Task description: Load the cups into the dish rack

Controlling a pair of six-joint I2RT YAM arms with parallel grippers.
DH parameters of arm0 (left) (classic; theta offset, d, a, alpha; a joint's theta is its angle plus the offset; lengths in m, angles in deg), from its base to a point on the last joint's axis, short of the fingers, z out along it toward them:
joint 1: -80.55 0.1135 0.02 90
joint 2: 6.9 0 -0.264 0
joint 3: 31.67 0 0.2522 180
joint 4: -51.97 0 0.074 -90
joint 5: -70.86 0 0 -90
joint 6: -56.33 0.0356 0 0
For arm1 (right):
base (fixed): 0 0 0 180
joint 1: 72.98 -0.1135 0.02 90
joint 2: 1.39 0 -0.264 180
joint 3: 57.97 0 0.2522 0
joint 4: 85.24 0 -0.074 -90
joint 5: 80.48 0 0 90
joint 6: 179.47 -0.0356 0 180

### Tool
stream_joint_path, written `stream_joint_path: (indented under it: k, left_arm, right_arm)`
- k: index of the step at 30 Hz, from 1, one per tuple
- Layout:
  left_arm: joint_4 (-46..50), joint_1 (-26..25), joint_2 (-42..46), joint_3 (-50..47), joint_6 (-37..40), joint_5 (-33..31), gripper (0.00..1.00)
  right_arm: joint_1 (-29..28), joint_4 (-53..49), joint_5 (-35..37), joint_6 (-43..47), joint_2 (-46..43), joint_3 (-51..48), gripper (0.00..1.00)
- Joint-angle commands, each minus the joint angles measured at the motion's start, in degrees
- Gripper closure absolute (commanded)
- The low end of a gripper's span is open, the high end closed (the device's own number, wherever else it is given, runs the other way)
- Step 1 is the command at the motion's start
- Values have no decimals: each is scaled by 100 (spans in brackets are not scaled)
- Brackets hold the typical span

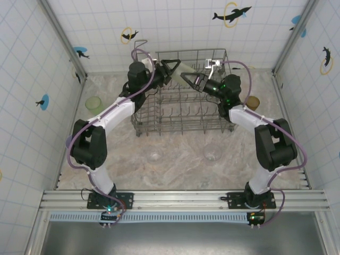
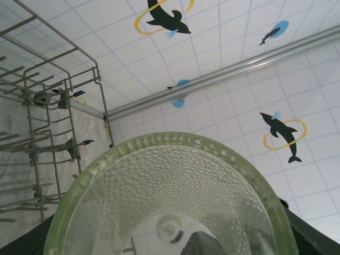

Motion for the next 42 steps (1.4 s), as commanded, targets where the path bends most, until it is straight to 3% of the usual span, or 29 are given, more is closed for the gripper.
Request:
stream_joint_path:
  k: [1,4,7,17,21,24,25,34,42]
  left_arm:
    - [-112,-19,-66,65,378,-96,100]
    - [-63,-19,-108,129,581,-274,100]
    - [75,-19,-193,281,832,-466,100]
    - [244,-19,-481,621,1686,-1140,100]
    - [408,-19,-582,798,2068,-1457,100]
    - [417,-35,-551,817,2429,-1828,100]
    - [425,-37,-542,830,2581,-1948,100]
    - [662,-154,-743,1103,3750,-2674,100]
    - [1338,-585,-1442,2045,5014,-3443,100]
  right_arm:
    - [103,-298,56,366,-520,-185,37]
    - [196,-962,77,753,-822,-303,25]
    - [313,-1739,214,1228,-1159,-429,19]
    - [827,-3313,627,2024,-1920,-809,14]
    - [800,-4082,1119,2731,-2153,-820,10]
    - [764,-4451,1366,3061,-2281,-845,6]
    - [737,-4596,1477,3167,-2322,-844,0]
    - [599,-5826,2536,4035,-2903,-1057,0]
    - [594,-6212,2729,4153,-3302,-1379,0]
